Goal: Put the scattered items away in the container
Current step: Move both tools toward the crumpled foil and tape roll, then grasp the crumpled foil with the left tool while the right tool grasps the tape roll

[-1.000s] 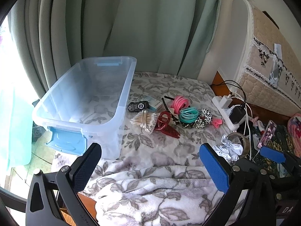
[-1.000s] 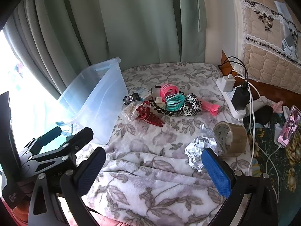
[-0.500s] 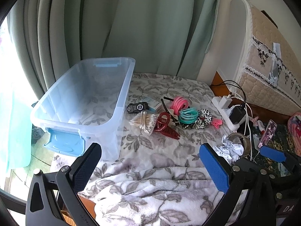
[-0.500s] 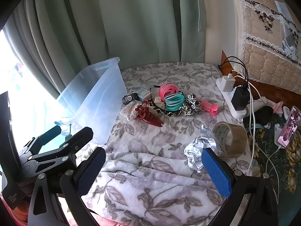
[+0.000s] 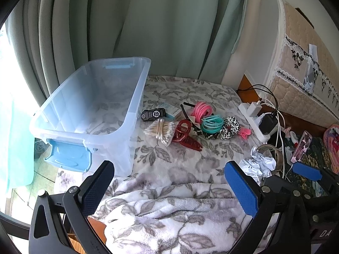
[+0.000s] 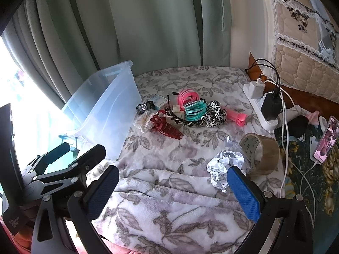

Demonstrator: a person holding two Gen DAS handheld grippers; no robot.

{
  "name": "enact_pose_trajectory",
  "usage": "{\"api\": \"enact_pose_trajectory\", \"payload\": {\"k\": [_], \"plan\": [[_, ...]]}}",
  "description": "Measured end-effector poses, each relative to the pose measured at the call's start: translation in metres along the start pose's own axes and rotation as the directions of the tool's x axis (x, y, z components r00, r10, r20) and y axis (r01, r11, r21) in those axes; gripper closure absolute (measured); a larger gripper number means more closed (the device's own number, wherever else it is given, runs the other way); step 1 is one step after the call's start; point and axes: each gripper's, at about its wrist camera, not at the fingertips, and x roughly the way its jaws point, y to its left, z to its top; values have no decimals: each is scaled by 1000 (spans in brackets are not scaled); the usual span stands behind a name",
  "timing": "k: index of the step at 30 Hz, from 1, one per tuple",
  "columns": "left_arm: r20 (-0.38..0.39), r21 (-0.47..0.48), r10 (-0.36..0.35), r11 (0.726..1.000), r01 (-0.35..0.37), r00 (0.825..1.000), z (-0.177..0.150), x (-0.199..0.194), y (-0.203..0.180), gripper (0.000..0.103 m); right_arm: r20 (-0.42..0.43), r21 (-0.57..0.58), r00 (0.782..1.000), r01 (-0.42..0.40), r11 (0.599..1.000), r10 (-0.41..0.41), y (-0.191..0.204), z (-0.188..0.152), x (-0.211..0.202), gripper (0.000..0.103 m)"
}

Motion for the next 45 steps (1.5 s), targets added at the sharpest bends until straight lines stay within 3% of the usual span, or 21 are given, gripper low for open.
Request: {"api": "enact_pose_trajectory", "payload": {"k": [22,31,36,45], "plan": [[-5,43,4,999,-4,1000,4,9,-12,0,-7,28,1000,-13,1000,13,-10,-1,5,0],[-50,168,-56,984,63,997,14,30,-54,0,1,100,1000,0,995,0,-44,-2,4,0],[-128,261,-112,955,142,985,11,51,-92,0,14,193,998,60,979,-63,-88,-6,-1,0],[-285,331,-179,903,272,942,7,93,-150,0,-31,293,991,133,947,-130,-152,-15,15,0]]}}
